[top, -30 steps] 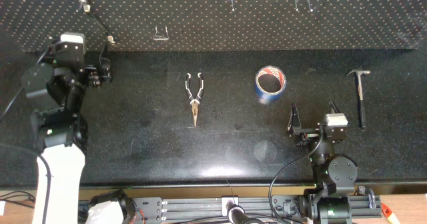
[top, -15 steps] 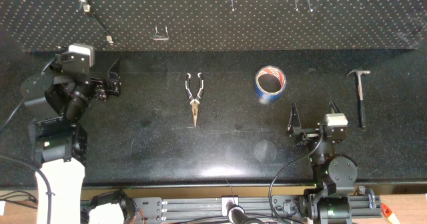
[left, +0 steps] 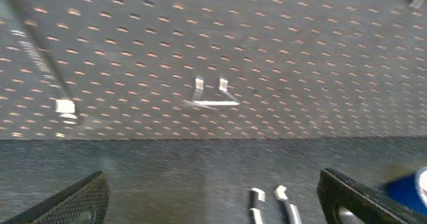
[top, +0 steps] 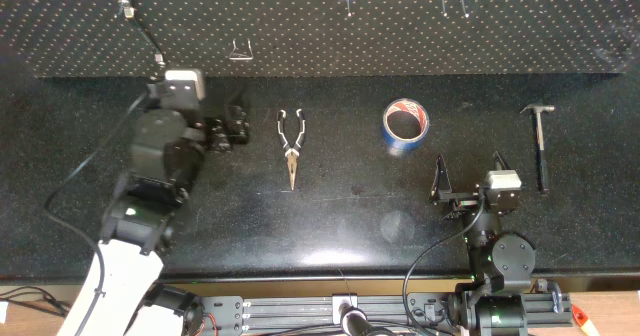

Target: Place Tools Onto Pegboard

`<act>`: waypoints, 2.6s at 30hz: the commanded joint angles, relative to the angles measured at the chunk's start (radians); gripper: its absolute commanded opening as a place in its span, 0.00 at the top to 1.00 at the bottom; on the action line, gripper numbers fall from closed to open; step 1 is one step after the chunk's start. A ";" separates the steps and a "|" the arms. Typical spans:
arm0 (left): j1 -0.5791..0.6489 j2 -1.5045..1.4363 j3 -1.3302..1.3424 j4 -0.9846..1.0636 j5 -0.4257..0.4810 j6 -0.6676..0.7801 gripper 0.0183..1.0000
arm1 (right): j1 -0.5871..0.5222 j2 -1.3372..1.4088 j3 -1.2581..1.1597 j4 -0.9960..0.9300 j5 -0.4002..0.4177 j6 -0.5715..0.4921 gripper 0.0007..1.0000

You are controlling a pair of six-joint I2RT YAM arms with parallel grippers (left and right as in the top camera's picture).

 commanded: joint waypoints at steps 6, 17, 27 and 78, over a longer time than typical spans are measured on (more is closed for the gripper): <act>-0.248 0.079 0.006 -0.025 0.006 -0.446 0.00 | -0.005 -0.010 -0.006 0.000 0.009 -0.011 0.02; -0.286 0.263 0.382 -0.764 0.010 -0.524 0.00 | -0.005 -0.010 -0.006 0.000 0.008 -0.011 0.02; -0.286 0.492 0.388 -0.644 0.089 -0.289 0.00 | -0.005 -0.010 -0.006 0.000 0.008 -0.011 0.02; -0.201 0.837 0.562 -0.592 0.090 -0.250 0.00 | -0.005 -0.010 -0.006 0.000 0.009 -0.011 0.02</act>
